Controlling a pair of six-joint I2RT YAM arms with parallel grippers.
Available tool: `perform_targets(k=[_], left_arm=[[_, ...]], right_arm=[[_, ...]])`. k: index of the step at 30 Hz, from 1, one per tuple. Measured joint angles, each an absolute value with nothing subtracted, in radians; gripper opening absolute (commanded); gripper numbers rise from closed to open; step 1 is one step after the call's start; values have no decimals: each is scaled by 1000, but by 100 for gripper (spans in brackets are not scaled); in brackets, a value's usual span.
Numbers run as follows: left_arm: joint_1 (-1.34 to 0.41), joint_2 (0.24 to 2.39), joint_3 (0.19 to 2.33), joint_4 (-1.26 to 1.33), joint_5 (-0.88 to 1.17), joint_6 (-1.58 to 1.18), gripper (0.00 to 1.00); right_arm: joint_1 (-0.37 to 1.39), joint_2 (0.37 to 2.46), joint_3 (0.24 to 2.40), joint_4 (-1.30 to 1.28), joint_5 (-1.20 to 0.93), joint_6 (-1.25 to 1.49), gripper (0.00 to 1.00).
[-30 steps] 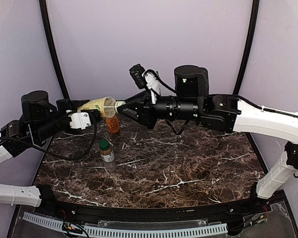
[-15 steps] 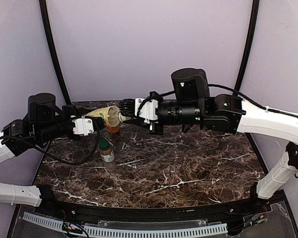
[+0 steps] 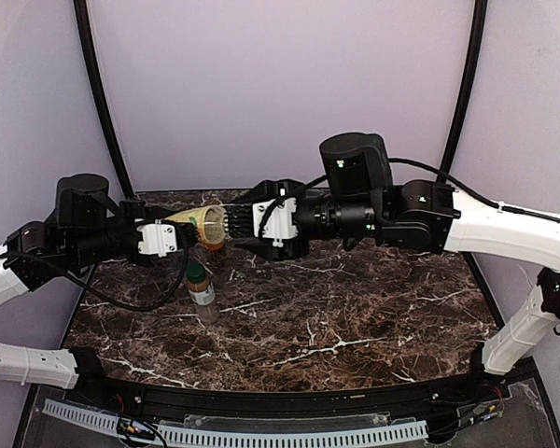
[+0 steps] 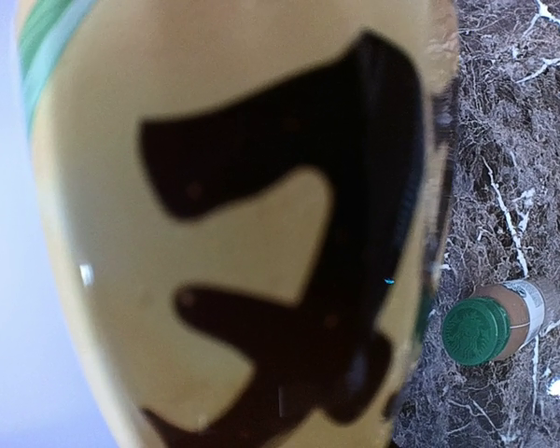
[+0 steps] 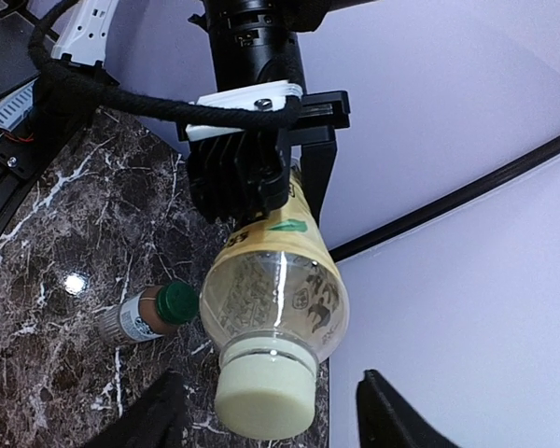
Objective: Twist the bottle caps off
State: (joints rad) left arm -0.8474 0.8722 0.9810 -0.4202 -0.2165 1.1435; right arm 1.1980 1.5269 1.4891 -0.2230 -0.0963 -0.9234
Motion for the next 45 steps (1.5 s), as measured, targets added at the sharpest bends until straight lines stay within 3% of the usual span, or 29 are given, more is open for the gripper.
perform_targets(k=[2,10,20,25,39,45], left_arm=[[-847,873,981,-426,-216,1143,12],[-847,876,981,-433,-232,1144,13],[-847,873,939,-245,-323,1205,13],[-847,873,918,-168,-359,1246,13],[-847,869,909,-128,-368,1276,13],[-847,865,909,-128,-368,1277,13]], right_arm=[[1198,1527,1481,-218,-97,-909,96],[1204,1465,1444,-176,-112,-681,99],[1202,1443,1467,-52,47,248,84],[1195,1526,1475,-35,48,523,70],[1191,1558,1405,86,56,726,50],[1191,1517,1383,80,82,727,50]])
